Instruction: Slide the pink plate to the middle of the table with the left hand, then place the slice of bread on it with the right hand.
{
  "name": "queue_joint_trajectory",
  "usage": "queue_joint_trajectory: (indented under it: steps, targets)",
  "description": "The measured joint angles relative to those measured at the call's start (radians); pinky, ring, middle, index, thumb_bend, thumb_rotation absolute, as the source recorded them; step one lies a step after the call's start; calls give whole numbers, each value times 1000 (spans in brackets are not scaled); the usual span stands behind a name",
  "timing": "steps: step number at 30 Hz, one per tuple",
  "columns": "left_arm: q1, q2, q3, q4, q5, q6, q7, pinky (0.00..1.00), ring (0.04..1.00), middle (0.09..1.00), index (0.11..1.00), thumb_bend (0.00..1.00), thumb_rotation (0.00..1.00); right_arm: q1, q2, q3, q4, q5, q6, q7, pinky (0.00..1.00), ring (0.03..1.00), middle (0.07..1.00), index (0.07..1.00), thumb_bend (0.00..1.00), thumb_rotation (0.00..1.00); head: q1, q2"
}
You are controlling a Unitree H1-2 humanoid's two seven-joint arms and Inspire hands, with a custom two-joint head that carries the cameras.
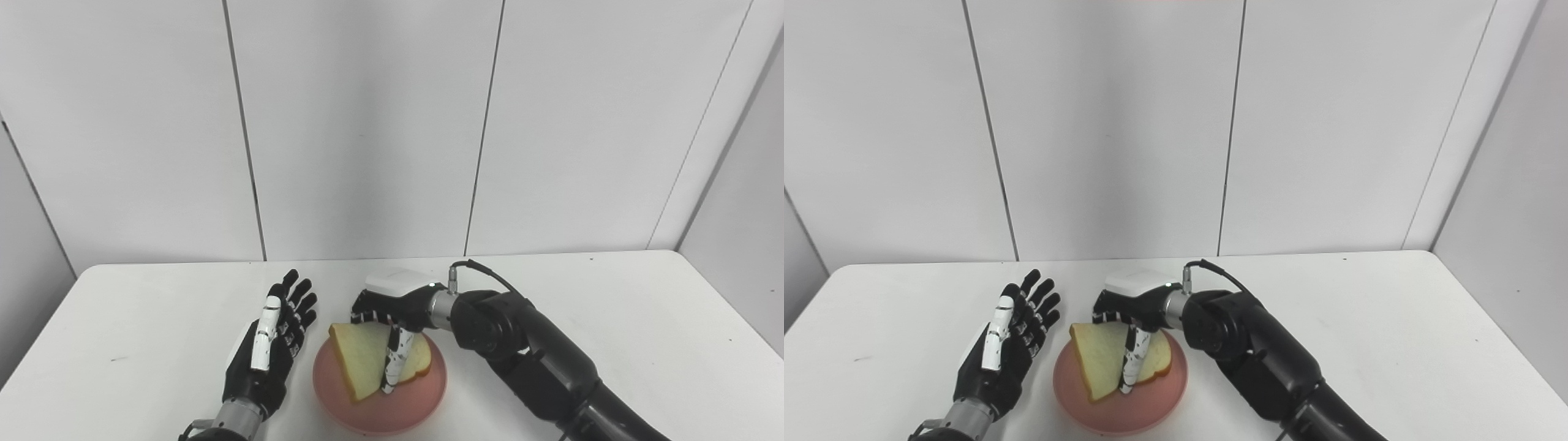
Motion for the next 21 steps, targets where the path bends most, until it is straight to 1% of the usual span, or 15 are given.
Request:
queue_joint_trajectory:
  steps: [2, 4, 7, 11, 12, 13, 14, 16, 17, 18, 19, 20, 21]
  targets:
    - [-1, 0, -1, -1, 0, 1, 2, 999, 981, 981, 987, 483, 1000, 3, 4, 6, 4, -7, 0, 0, 458, 439, 520, 483, 516, 0, 0, 3]
    - [-1, 0, -1, -8, 0, 12, 3, 1000, 982, 982, 988, 482, 1000, 6, 7, 7, 8, -10, 0, 0, 433, 427, 523, 490, 516, 0, -2, 5]
    - [-2, 0, -1, -14, 0, 21, 4, 1000, 979, 981, 985, 483, 1000, 9, 9, 10, 20, -10, 0, 0, 427, 423, 523, 496, 516, 0, -2, 11]
    - [-2, 0, -1, -14, 0, 25, 4, 1000, 980, 982, 988, 482, 1000, 9, 9, 23, 16, -32, 0, 1, 469, 424, 519, 504, 516, 0, -2, 11]
    - [-2, -1, -1, -14, -1, 27, 4, 1000, 981, 982, 989, 480, 1000, 9, 9, 27, 12, -38, 0, 5, 502, 513, 590, 500, 516, 65, -2, 11]
    - [-2, -1, -1, -14, -1, 28, 4, 1000, 982, 983, 990, 480, 1000, 9, 8, 33, 2, -47, 1, 13, 529, 581, 650, 626, 603, 80, -8, 15]
    - [-2, 0, 0, -15, -1, 28, 4, 1000, 982, 982, 989, 481, 1000, 7, 6, 40, -10, -55, 4, 29, 582, 659, 716, 720, 673, 106, -8, 15]
    - [-2, 0, 0, -16, -1, 29, 5, 1000, 983, 982, 989, 483, 1000, 3, 4, 49, -36, -75, 21, 70, 659, 766, 800, 803, 722, 159, -6, 18]
    - [-2, 0, 0, -16, -1, 29, 5, 1000, 982, 982, 988, 487, 1000, 0, 3, 50, -49, -83, 30, 85, 718, 831, 856, 856, 745, 215, -6, 18]
    - [-3, 0, 0, -16, -1, 29, 5, 1000, 982, 982, 988, 487, 1000, -2, 2, 51, -61, -87, 38, 102, 745, 856, 879, 880, 753, 242, -8, 18]
    - [-3, 0, 0, -16, -1, 29, 5, 1000, 982, 982, 988, 487, 1000, -1, -1, 51, -76, -92, 45, 118, 749, 860, 882, 883, 754, 245, -8, 18]
    - [-3, 0, 0, -16, -1, 29, 5, 997, 981, 981, 989, 487, 1000, -1, -3, 51, -83, -97, 48, 127, 807, 904, 923, 919, 776, 322, -9, 20]
    - [-3, 0, 0, -16, -1, 29, 5, 997, 981, 982, 991, 486, 1000, -1, -5, 51, -99, -103, 56, 144, 848, 927, 945, 938, 789, 357, -9, 20]
